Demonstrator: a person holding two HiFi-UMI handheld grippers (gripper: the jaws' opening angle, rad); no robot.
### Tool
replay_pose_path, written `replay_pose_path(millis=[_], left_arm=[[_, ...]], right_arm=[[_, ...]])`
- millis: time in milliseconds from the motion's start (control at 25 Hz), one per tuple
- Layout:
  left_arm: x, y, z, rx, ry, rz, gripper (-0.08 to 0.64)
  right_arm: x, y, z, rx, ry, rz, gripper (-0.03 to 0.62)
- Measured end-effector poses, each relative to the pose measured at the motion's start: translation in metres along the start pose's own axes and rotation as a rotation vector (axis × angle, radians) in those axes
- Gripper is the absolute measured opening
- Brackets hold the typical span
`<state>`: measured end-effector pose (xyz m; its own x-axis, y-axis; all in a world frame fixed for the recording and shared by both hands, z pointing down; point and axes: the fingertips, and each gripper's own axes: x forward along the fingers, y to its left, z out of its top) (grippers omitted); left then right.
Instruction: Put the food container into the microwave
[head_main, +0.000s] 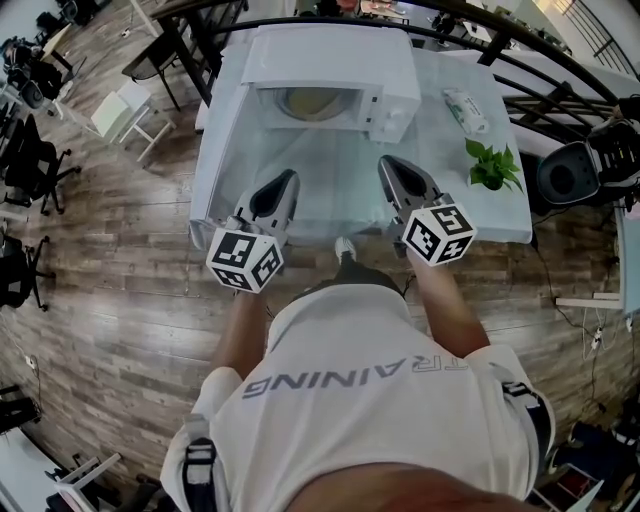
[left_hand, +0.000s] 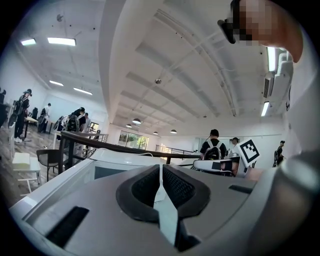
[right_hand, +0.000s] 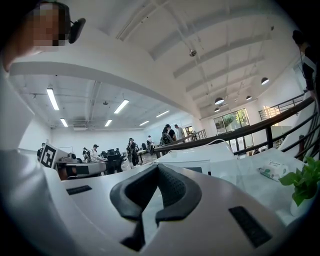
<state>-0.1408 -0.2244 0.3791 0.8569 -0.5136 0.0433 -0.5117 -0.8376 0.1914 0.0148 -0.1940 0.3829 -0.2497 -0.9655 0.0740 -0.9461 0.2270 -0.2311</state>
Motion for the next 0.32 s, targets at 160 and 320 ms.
replay_pose_path(millis=[160,320], left_arm=[[-0.0017,0.0001,0.0002,-0.006,-0.003,0.000,0.044],[-0.0030,0.0017,-0.0017,-0.012,-0.005,0.002,0.044]], right_arm=[[-0.0001,-0.0014,0.0012,0.003,-0.002,0.002,0.023],[0.0019,-0.0025,-0.0010,0.002,0.000,0.002,0.023]])
